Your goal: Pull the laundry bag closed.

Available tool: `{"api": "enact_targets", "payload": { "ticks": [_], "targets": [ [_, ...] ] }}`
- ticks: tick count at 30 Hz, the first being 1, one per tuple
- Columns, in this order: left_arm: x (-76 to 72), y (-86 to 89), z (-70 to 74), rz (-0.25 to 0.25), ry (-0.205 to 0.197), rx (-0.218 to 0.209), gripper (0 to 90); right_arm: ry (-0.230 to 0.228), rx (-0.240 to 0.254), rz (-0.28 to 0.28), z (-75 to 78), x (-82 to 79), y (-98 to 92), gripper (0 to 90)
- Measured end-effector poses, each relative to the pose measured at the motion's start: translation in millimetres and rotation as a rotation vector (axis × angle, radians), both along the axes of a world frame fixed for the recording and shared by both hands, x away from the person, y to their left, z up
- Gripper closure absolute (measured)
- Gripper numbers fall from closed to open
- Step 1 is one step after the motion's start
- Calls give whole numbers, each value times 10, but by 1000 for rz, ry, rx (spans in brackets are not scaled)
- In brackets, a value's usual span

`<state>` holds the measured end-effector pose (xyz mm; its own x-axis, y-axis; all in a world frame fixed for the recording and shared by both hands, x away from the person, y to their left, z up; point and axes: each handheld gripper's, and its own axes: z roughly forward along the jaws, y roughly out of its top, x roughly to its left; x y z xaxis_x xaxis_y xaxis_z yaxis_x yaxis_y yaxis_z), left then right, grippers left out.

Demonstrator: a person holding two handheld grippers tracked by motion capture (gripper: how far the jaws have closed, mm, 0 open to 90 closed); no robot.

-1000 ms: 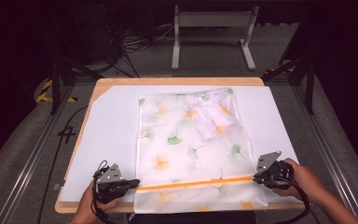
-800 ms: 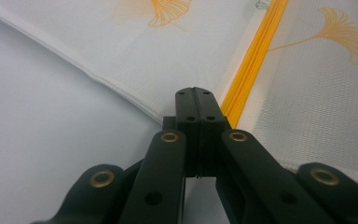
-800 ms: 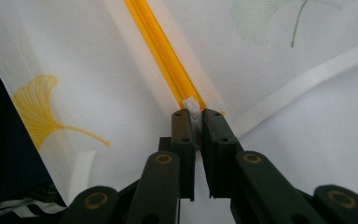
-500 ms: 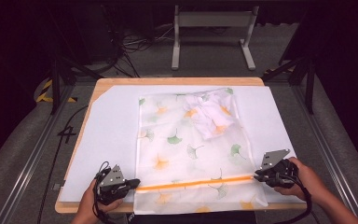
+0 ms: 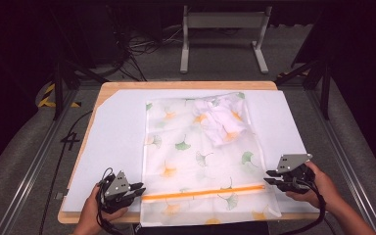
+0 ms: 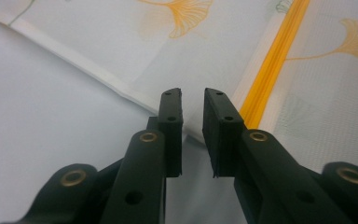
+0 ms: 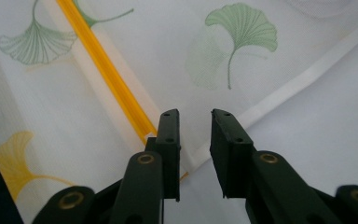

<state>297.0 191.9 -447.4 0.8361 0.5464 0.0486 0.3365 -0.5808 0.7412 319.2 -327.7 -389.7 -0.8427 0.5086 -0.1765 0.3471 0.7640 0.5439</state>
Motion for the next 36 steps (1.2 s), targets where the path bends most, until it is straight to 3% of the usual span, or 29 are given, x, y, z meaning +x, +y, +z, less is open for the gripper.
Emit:
{"api": "enact_targets", "payload": {
  "ticks": [14,19,26,30,36],
  "targets": [
    [79,110,84,63,-53,-4,587,-85,85,-75,-56,84,-133,576],
    [120,151,111,105,-79,6,479,-132,108,-105,-47,88,-181,495],
    [202,262,132,154,-106,-12,330,-236,115,-142,-86,58,-274,362],
    [234,326,112,178,-112,-9,259,-251,119,-159,-121,54,-327,324],
    [267,510,71,213,-109,-59,216,-272,137,-233,-199,76,-460,258]
  ]
}}
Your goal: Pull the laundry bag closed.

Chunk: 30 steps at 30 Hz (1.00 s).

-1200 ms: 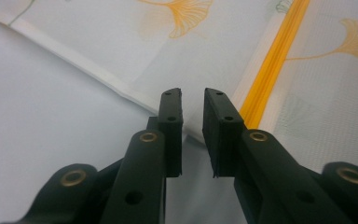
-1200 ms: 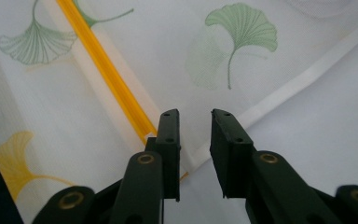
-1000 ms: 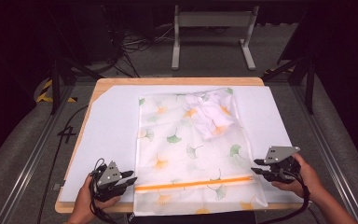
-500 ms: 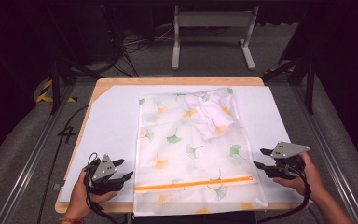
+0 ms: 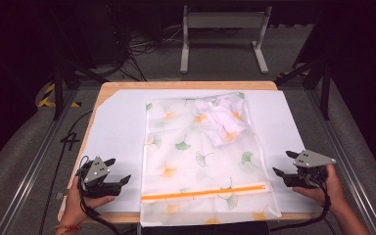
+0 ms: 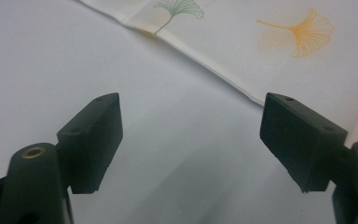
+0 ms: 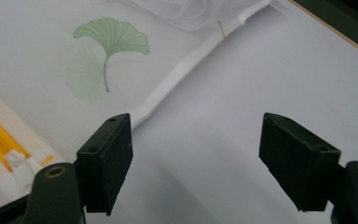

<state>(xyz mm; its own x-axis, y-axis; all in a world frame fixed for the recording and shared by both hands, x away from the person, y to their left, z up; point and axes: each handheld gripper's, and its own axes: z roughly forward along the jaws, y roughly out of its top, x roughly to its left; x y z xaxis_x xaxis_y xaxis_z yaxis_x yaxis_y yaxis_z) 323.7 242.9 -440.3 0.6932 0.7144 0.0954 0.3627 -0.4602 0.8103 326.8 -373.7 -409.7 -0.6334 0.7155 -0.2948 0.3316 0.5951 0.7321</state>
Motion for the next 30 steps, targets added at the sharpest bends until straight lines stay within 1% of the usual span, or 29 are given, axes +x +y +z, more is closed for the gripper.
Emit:
{"api": "enact_targets", "payload": {
  "ticks": [2,4,6,7,8,10,12,14,15,17,18,19,20,22,24,25,27,28,29,30],
  "targets": [
    [-3,49,-9,7,-7,1,211,-5,12,-19,-29,4,-38,238],
    [-7,100,-14,19,-16,-9,204,-11,25,-38,-59,4,-82,221],
    [-3,130,-21,28,-15,-27,194,-15,41,-50,-82,-13,-121,204],
    [4,146,-27,32,-20,-37,187,-14,45,-58,-93,-20,-136,197],
    [7,151,-29,32,-21,-36,179,-18,52,-78,-111,-33,-165,172],
    [14,153,-37,35,-20,-23,173,-22,81,-111,-131,-51,-206,140],
    [21,159,-45,36,-26,-30,156,-15,110,-137,-156,-68,-258,127],
    [35,172,-55,39,-18,-45,149,-19,118,-150,-176,-91,-305,126],
    [44,177,-57,42,-19,-49,144,-25,129,-160,-183,-102,-330,125],
    [53,176,-56,47,-17,-55,142,-27,174,-173,-199,-119,-373,129],
    [58,179,-59,50,-19,-65,136,-36,182,-186,-207,-129,-390,130],
    [62,187,-64,54,-20,-78,133,-69,184,-197,-212,-147,-403,143],
    [62,194,-69,54,-14,-89,133,-98,201,-206,-216,-169,-420,151],
    [52,201,-71,62,-20,-100,131,-102,206,-227,-227,-171,-435,146],
    [34,218,-64,68,-29,-114,131,-93,216,-219,-242,-166,-451,144],
    [23,228,-58,76,-38,-121,130,-86,213,-225,-254,-165,-460,143],
    [14,240,-51,84,-35,-146,129,-81,221,-230,-269,-170,-477,143],
    [17,242,-44,84,-42,-143,127,-78,224,-232,-273,-170,-479,142],
    [13,235,-44,86,-45,-154,123,-79,217,-234,-275,-172,-480,140],
    [12,232,-45,84,-46,-156,121,-82,213,-234,-276,-175,-481,140]
  ]
}}
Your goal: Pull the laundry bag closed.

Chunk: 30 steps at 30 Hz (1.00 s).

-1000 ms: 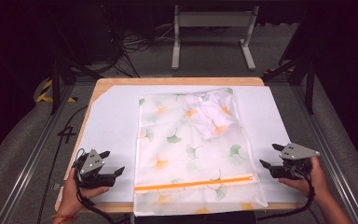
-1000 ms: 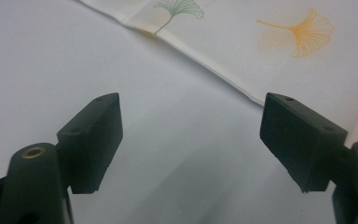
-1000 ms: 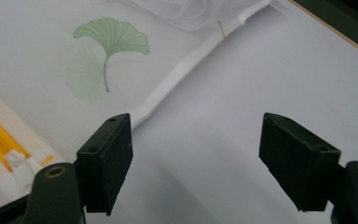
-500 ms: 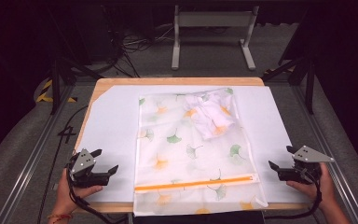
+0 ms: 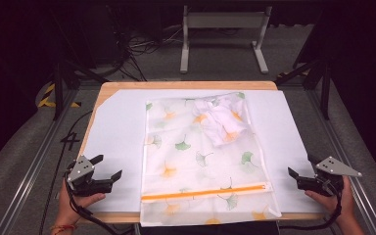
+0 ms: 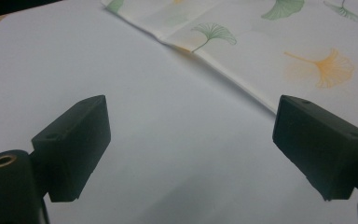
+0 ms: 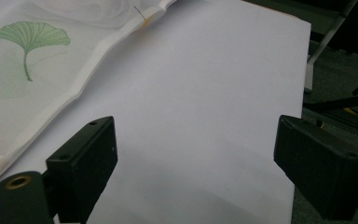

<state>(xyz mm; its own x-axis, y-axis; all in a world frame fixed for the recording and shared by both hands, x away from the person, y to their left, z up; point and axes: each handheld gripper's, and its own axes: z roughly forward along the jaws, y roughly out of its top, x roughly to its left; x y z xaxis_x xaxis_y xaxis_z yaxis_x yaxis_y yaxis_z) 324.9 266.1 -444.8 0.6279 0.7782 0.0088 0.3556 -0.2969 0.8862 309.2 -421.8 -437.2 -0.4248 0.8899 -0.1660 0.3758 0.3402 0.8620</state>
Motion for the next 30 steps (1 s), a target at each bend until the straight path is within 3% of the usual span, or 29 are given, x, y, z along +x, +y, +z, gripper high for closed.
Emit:
{"api": "enact_targets", "payload": {
  "ticks": [5,10,18,30],
  "targets": [
    [-21,-19,-11,0,2,17,106,-1,12,-10,15,0,-12,125],
    [-17,-22,-14,1,3,5,88,6,13,-18,21,3,-11,97],
    [-2,-28,-15,-3,7,12,70,-17,20,-20,26,-9,-3,90],
    [6,-51,-26,7,17,28,71,-27,0,-10,25,-22,32,92]
  ]
}}
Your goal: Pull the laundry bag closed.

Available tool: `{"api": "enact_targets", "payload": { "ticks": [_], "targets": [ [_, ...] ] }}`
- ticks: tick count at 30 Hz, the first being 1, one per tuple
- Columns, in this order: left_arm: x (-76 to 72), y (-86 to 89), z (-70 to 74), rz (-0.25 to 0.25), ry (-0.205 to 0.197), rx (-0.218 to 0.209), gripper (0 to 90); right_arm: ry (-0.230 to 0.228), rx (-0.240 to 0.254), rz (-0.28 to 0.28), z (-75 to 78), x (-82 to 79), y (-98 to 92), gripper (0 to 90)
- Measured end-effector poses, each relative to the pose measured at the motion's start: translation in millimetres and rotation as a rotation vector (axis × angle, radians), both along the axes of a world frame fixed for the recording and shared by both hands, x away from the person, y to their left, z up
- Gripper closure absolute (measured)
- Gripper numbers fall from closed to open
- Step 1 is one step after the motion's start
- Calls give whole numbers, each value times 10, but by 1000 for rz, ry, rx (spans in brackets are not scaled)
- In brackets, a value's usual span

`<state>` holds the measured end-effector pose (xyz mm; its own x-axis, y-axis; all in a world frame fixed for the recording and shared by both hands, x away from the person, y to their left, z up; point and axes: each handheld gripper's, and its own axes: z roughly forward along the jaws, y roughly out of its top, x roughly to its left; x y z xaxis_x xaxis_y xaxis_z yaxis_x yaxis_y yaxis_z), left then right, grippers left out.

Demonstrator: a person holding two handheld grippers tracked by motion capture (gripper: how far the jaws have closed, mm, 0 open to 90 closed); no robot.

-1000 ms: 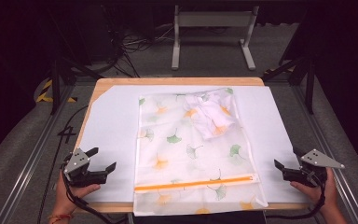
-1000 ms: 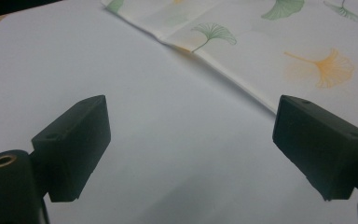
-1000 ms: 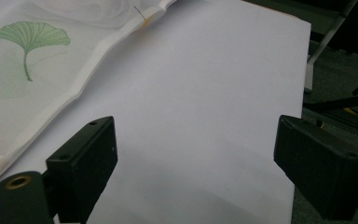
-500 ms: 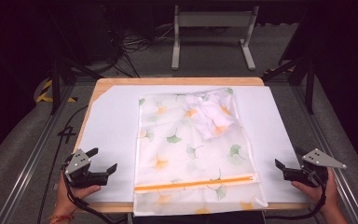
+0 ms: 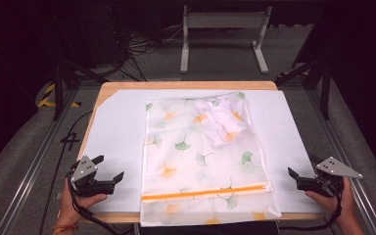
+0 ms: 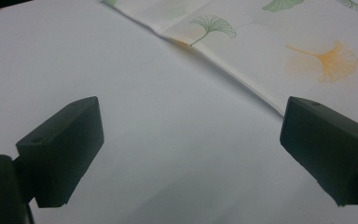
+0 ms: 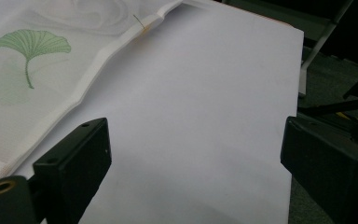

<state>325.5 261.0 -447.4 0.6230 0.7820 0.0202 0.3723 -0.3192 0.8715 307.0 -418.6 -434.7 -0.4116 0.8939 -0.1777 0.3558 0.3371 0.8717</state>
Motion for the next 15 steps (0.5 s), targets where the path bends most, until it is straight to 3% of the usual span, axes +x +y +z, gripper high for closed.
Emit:
{"api": "enact_targets", "payload": {
  "ticks": [3,8,15],
  "targets": [
    [1,-8,-1,-4,-8,29,83,7,-17,-1,-5,4,19,92],
    [8,-17,0,-8,-8,30,85,5,-48,13,-15,-1,65,95],
    [7,-34,-3,-5,-3,37,86,11,-42,16,-8,0,80,98]
  ]
}}
